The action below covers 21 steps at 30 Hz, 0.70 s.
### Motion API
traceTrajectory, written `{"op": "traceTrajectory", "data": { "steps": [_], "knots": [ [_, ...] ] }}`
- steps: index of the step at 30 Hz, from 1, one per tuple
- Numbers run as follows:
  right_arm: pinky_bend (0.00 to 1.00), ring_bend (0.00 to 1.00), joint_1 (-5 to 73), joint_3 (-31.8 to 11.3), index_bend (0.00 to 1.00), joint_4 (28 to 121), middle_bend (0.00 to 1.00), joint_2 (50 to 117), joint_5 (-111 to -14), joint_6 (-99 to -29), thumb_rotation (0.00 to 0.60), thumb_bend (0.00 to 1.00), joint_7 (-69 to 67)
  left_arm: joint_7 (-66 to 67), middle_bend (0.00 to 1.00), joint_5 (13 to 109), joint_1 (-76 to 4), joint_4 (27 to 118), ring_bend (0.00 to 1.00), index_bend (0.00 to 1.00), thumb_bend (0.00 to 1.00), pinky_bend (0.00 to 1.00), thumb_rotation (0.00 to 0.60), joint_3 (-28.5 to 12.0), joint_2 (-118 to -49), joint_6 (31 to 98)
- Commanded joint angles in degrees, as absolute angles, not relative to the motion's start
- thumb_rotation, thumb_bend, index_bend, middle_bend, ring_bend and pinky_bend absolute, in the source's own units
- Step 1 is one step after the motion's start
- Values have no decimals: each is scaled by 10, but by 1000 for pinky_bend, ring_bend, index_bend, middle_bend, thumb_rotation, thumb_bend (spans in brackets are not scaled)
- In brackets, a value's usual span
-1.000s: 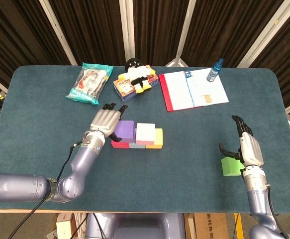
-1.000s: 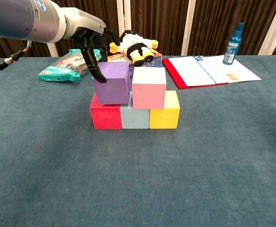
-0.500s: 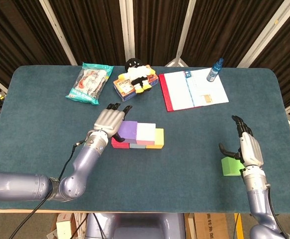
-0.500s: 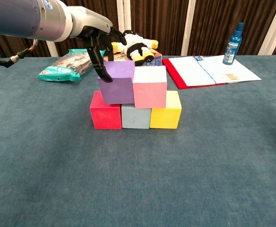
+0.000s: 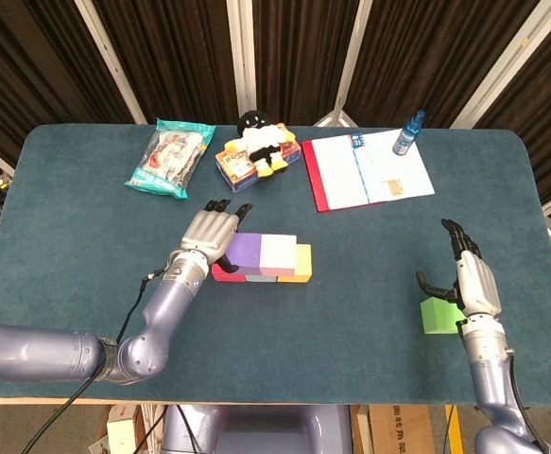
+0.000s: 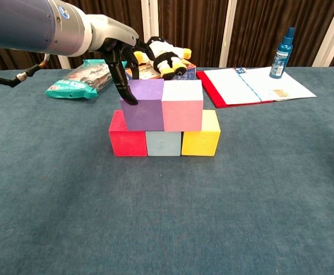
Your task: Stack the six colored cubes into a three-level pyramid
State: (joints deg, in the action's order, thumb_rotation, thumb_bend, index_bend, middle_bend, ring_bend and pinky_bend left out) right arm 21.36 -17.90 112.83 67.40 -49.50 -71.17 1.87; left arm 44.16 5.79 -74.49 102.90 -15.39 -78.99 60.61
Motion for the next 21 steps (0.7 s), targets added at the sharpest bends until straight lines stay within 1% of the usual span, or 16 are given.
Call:
{"op": "traceTrajectory", "data": {
  "steps": [1,21],
  "knots": [
    [0,0,214,-179,0,1129,0,674,-495,-712,600,360,19,441,384,59,-745,1029,16,27,265,0,600,-154,-790,607],
    [0,0,213,-179,0,1133,0,671,-498,-712,600,361,15,445,380,51,-748,1025,16,27,265,0,600,-152,-795,615]
  ]
}}
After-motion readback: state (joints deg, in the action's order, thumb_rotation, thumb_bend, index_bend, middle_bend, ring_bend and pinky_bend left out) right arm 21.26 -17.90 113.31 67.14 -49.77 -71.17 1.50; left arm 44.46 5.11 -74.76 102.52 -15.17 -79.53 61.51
